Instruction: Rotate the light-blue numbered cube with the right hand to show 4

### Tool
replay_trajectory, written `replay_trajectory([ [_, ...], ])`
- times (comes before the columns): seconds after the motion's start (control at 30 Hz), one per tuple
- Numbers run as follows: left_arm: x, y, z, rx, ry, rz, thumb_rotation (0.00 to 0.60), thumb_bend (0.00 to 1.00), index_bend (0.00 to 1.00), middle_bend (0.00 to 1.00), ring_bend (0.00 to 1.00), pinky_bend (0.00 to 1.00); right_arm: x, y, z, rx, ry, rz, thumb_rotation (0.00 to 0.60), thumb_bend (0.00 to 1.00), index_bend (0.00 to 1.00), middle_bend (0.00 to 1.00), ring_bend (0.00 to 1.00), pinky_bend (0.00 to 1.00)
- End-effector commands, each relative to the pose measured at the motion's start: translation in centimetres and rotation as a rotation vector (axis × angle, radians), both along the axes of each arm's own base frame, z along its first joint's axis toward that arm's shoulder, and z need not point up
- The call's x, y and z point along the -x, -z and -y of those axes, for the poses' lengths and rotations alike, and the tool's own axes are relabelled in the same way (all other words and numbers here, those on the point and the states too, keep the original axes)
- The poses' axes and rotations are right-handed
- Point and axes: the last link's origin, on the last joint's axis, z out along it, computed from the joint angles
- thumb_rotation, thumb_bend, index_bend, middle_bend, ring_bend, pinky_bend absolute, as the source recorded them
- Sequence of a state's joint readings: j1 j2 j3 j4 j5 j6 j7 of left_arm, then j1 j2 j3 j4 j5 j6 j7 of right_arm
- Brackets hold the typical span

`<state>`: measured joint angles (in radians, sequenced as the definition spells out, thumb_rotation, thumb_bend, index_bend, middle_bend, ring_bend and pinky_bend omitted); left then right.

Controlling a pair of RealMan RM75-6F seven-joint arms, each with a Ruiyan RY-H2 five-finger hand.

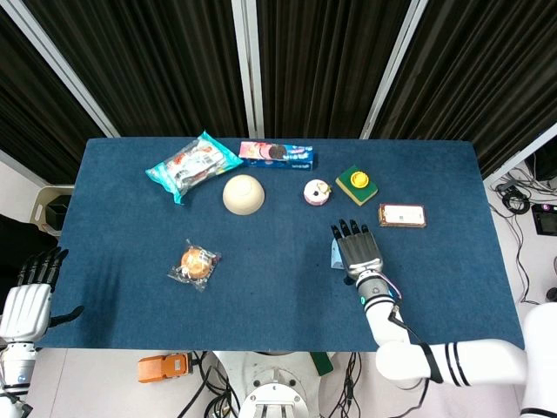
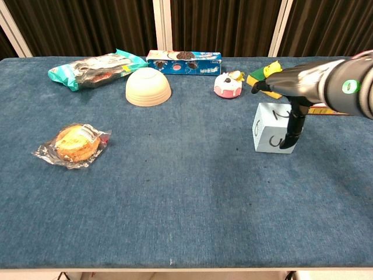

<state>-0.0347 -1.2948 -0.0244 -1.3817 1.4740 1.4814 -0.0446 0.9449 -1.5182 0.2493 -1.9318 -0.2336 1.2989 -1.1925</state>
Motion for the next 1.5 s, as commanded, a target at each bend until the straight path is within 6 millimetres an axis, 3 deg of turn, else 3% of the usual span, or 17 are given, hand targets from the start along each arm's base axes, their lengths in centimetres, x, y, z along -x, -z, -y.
replay_trajectory([
  [0.03,0.0,0.0,0.0,0.000,-0.002,0.000,0.600,0.03,0.05,0.02,0.00,0.00,-0.4,0.8,0.7,0.005,0.019,-0.024,0.600,0.21,0.12,0.09,0.02,0.20],
  [0.3,0.4,0.0,0.1,-0.001,-0.021,-0.021,0.600,0.03,0.05,0.02,0.00,0.00,-0.4,1.9,1.9,-0.005,0.050,-0.021,0.600,0.23,0.22,0.17,0.07,0.22],
  [0.37,0.5,0.0,0.1,-0.003,-0.027,-0.021,0.600,0.03,0.05,0.02,0.00,0.00,-0.3,2.0,2.2,-0.002,0.058,-0.008,0.600,0.25,0.27,0.21,0.10,0.24],
  [0.5,0.6,0.0,0.2,-0.003,-0.034,-0.025,0.600,0.03,0.05,0.02,0.00,0.00,0.2,2.4,2.8,0.026,0.056,0.027,0.600,0.32,0.46,0.34,0.21,0.32],
  [0.63,0.7,0.0,0.3,-0.004,-0.039,-0.023,0.600,0.03,0.05,0.02,0.00,0.00,0.9,2.1,3.0,0.034,0.056,0.101,0.600,0.35,0.55,0.40,0.28,0.34],
  [0.9,0.6,-0.1,0.4,-0.005,-0.042,-0.018,0.600,0.03,0.05,0.02,0.00,0.00,2.8,-1.6,1.6,0.096,0.028,0.398,0.600,0.35,0.59,0.43,0.29,0.32],
  [1.07,0.4,-0.1,0.3,-0.001,-0.036,-0.009,0.600,0.03,0.05,0.02,0.00,0.00,5.6,-3.2,0.8,0.133,0.045,0.636,0.600,0.35,0.58,0.43,0.29,0.32],
  [1.33,-0.3,0.3,-0.1,0.018,-0.017,0.007,0.600,0.03,0.05,0.02,0.00,0.00,10.4,-0.9,0.6,0.051,0.135,0.973,0.600,0.35,0.56,0.43,0.23,0.26],
  [1.5,-0.6,0.1,-0.2,0.015,-0.012,0.008,0.600,0.03,0.05,0.02,0.00,0.00,12.8,0.9,1.3,0.024,0.161,1.083,0.600,0.35,0.54,0.43,0.19,0.21],
])
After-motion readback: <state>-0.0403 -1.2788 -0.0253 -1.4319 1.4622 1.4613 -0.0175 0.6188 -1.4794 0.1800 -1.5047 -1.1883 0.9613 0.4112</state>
